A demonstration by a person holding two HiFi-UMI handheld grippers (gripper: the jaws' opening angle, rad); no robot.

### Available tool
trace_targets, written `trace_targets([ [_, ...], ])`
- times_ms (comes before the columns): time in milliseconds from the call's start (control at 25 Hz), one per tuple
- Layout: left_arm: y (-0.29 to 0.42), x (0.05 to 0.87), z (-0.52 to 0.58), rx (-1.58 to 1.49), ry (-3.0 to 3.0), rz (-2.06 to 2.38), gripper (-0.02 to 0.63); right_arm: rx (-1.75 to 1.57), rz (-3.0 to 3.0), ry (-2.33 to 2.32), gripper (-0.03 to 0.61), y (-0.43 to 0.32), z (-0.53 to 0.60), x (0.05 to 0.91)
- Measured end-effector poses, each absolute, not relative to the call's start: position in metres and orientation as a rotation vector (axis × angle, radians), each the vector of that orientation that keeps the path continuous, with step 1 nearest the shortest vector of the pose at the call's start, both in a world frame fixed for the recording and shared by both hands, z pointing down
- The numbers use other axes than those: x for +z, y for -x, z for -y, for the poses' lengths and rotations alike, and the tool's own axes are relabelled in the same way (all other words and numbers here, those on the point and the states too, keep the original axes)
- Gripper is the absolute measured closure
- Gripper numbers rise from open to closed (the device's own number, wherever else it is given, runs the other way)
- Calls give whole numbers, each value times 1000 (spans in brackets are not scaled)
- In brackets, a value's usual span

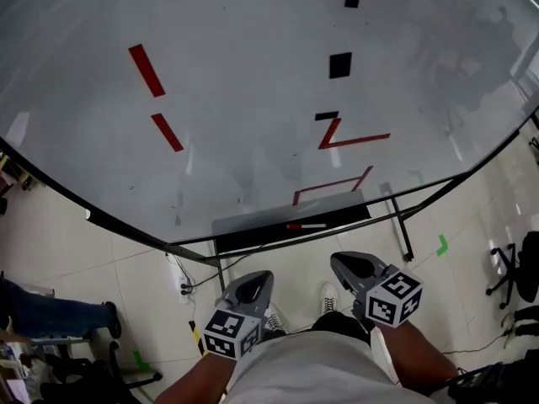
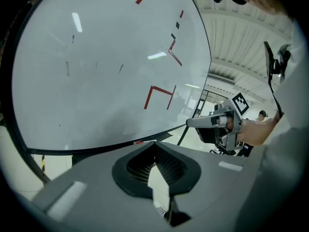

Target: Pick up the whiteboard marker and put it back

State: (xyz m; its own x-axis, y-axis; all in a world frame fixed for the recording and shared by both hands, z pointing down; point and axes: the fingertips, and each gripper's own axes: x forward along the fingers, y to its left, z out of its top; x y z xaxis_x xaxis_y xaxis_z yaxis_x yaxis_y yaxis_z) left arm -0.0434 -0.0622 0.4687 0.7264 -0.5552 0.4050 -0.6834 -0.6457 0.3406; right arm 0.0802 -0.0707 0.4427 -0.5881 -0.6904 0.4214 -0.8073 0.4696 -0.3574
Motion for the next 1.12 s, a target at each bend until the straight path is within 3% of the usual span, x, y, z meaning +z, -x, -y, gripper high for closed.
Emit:
trace_targets([
  [480, 24, 454, 12, 327, -2548, 895, 597, 718, 2547, -1216, 577, -67, 11, 428],
  [1120, -58, 464, -133, 252, -2321, 1168, 597, 692, 2646, -964, 577, -169, -132, 440],
])
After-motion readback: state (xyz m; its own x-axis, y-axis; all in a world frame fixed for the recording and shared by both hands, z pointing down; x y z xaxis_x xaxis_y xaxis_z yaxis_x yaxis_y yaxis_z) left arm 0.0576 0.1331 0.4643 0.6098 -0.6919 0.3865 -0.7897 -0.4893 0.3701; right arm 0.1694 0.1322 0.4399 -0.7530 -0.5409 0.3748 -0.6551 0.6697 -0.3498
